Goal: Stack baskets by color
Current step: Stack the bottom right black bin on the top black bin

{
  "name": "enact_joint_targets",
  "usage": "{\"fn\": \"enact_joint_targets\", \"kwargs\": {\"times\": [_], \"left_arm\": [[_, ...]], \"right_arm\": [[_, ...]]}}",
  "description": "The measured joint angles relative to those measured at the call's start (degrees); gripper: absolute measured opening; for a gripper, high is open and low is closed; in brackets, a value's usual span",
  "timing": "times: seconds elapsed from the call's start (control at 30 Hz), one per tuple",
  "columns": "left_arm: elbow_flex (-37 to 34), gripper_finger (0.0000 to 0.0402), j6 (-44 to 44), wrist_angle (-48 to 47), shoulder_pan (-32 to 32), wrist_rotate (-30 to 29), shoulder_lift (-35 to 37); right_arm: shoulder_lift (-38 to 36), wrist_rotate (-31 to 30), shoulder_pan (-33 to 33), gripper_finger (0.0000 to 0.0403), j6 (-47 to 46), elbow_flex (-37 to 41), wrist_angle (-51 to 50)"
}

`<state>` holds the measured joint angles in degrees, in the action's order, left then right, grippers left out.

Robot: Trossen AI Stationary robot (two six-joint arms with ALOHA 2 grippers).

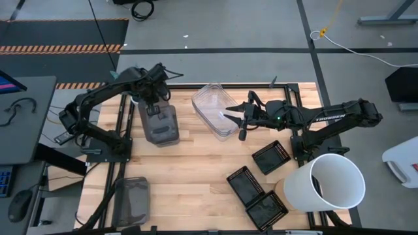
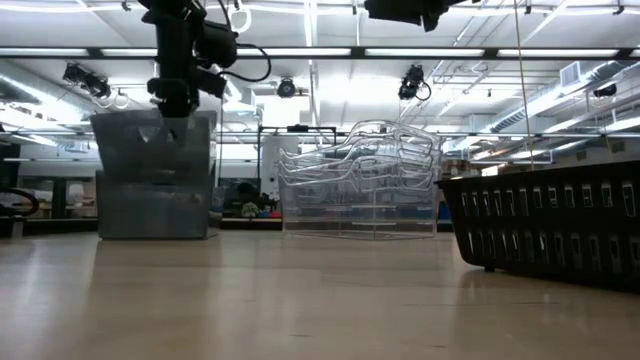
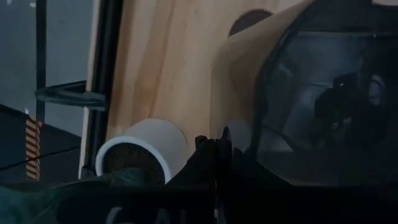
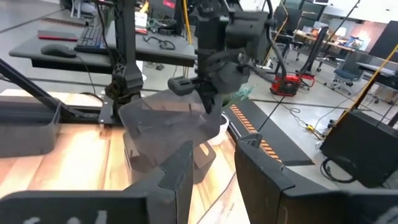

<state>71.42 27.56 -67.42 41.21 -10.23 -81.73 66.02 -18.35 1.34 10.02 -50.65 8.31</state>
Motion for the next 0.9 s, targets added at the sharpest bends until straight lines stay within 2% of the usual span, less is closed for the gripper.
{"fn": "enact_joint_targets", "kwargs": {"times": [0.13, 0.27, 0.63, 0.77, 0.9], "left_arm": [[-1.2, 0.0004, 0.4, 0.1, -0.3, 0.5, 0.0], [-1.8, 0.0009, 0.2, -0.4, -1.2, 3.4, 0.0], [-2.9, 0.0028, 2.1, -0.4, -6.3, 3.6, 0.0], [-2.8, 0.0053, 1.7, -0.1, -7.7, 3.6, 0.0], [-2.8, 0.0103, 1.3, 0.2, -8.1, 2.7, 0.0]], "right_arm": [[0.0, 0.0, 0.0, 0.0122, 0.0, 0.0, 0.0], [0.0, 0.0, 0.0, 0.0122, 0.0, 0.0, 0.1], [0.0, 0.0, 0.0, 0.0122, 0.0, 0.0, 0.2], [0.0, 0.0, 0.0, 0.0122, 0.0, 0.0, 0.2], [0.0, 0.0, 0.0, 0.0122, 0.0, 0.0, 0.2]]}}
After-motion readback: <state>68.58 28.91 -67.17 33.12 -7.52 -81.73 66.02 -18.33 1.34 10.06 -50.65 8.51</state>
